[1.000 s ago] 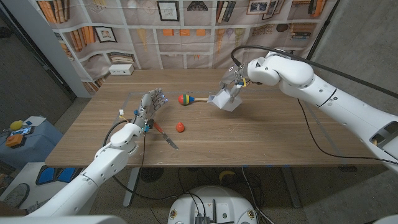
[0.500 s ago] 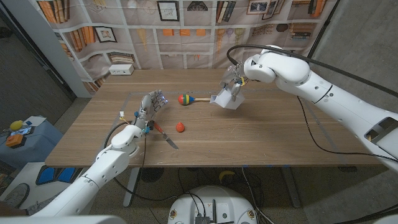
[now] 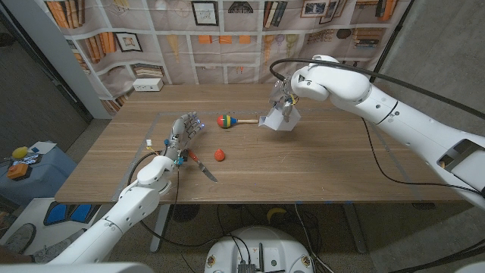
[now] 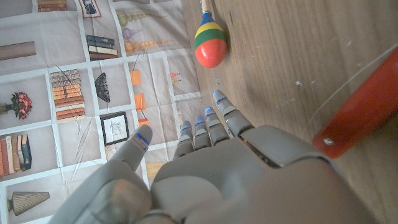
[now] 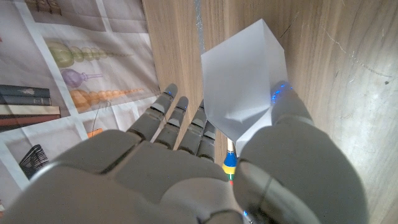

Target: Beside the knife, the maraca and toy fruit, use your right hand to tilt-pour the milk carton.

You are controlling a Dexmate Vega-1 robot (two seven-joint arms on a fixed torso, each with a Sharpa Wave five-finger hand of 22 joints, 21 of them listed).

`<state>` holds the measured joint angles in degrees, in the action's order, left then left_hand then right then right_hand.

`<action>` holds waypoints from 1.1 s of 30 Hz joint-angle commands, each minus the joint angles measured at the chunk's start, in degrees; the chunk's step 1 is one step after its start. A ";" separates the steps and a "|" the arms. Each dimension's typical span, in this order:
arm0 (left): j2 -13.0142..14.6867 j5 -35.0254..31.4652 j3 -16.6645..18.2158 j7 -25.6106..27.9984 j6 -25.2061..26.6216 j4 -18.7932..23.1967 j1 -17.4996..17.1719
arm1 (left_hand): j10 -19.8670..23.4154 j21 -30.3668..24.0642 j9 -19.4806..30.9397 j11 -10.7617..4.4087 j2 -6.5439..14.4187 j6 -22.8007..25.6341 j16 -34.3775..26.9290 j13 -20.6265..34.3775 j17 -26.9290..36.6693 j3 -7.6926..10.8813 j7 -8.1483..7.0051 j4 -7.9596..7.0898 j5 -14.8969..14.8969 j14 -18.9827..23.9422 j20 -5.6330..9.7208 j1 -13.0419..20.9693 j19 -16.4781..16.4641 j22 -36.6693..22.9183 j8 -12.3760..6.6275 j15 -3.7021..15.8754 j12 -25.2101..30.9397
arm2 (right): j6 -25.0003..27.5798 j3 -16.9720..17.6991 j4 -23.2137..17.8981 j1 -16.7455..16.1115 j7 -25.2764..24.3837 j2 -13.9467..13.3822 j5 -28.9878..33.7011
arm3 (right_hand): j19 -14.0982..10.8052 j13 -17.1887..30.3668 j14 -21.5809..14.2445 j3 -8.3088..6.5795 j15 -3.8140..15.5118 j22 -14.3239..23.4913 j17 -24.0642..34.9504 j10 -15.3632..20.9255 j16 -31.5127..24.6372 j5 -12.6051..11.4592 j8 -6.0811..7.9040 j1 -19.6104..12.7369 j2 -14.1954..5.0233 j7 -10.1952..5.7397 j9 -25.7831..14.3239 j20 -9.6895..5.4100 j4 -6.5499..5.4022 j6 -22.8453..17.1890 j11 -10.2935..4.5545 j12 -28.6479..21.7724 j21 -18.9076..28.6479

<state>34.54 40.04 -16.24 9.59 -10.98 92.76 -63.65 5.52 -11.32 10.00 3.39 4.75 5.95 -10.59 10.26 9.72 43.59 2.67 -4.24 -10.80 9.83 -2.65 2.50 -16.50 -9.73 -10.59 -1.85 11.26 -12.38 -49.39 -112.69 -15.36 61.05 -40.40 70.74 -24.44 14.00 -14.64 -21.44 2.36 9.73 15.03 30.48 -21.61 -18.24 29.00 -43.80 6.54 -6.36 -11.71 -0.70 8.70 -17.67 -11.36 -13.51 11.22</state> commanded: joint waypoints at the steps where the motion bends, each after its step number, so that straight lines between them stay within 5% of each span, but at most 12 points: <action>1: -0.45 -0.21 0.02 0.33 -0.76 -0.21 -0.46 | 0.28 -0.03 0.28 0.21 4.34 0.31 0.17 0.22 0.25 0.46 0.09 0.14 0.08 0.40 -0.02 -0.52 -0.65 -0.26 -0.09 -0.18 0.05 | -2.51 -2.97 0.02 1.27 3.25 2.42 7.78 | -0.08 0.11 0.05 -0.34 5.42 0.15 0.23 -0.12 0.19 -0.41 -0.07 -0.42 0.21 0.24 -0.03 0.23 -0.05 0.20 -0.13 0.36 -0.09; 33: 0.85 -1.47 1.00 1.25 -0.72 2.16 -0.88 | 0.34 0.01 0.30 0.35 4.29 0.37 0.20 0.24 0.25 0.83 0.04 0.13 0.12 0.41 -0.10 -0.59 -0.62 -0.26 -0.07 -0.32 0.02 | -4.95 -4.20 -1.75 -0.30 3.23 2.96 17.36 | 0.66 0.46 0.22 -0.66 5.13 0.15 0.35 -1.02 0.76 -0.73 -0.71 -0.10 0.10 0.45 0.10 1.37 -0.17 1.49 0.11 0.89 -0.27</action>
<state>35.20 38.77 -15.46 10.75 -11.62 94.50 -64.31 5.51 -11.32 9.99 3.38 4.76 5.94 -10.60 10.26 9.72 44.05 2.67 -4.25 -10.80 10.04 -2.65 2.50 -16.50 -9.73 -10.59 -2.05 11.26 -16.26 -53.19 -113.14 -14.79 64.33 -37.15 85.44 -23.52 14.26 -14.64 -21.61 2.36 9.73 15.13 29.76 -20.96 -18.46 28.57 -43.80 6.55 -5.94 -11.45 0.63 8.52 -16.23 -11.06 -12.63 11.00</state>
